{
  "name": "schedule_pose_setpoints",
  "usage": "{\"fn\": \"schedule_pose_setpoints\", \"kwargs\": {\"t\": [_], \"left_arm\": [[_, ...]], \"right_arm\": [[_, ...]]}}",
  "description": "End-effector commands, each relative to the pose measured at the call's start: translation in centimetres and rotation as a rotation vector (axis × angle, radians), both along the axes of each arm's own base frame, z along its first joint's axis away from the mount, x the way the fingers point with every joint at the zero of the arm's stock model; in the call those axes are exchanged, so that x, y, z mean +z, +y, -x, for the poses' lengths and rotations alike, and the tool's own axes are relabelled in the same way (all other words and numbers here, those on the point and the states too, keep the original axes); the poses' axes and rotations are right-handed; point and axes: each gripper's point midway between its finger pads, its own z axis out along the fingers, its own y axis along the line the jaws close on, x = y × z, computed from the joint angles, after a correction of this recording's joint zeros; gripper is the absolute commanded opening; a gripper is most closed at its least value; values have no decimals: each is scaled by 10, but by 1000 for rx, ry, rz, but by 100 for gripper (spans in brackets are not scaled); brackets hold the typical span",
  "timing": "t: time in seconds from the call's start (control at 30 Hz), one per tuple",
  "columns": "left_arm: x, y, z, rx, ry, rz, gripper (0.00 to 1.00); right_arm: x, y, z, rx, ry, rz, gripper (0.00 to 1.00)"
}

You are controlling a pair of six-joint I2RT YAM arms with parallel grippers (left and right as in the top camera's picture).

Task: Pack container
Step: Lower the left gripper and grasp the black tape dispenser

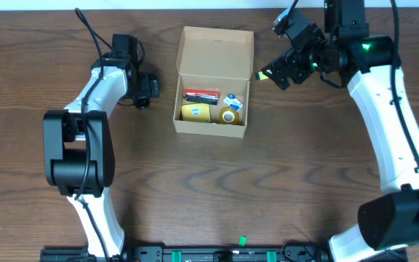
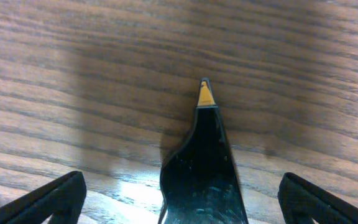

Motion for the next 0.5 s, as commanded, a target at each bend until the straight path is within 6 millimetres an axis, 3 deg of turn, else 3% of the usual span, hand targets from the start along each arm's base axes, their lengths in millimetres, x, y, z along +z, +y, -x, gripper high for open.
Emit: {"fn": "schedule_pose_setpoints", "kwargs": {"t": [0.0,0.47], "left_arm": [[-7,2,0,26,17,6,92],[-11,1,13,44,70,9,85]], "right_arm": [[11,-1,1,-12,-17,-14,99],[11,-1,1,-12,-18,-13,99]]}}
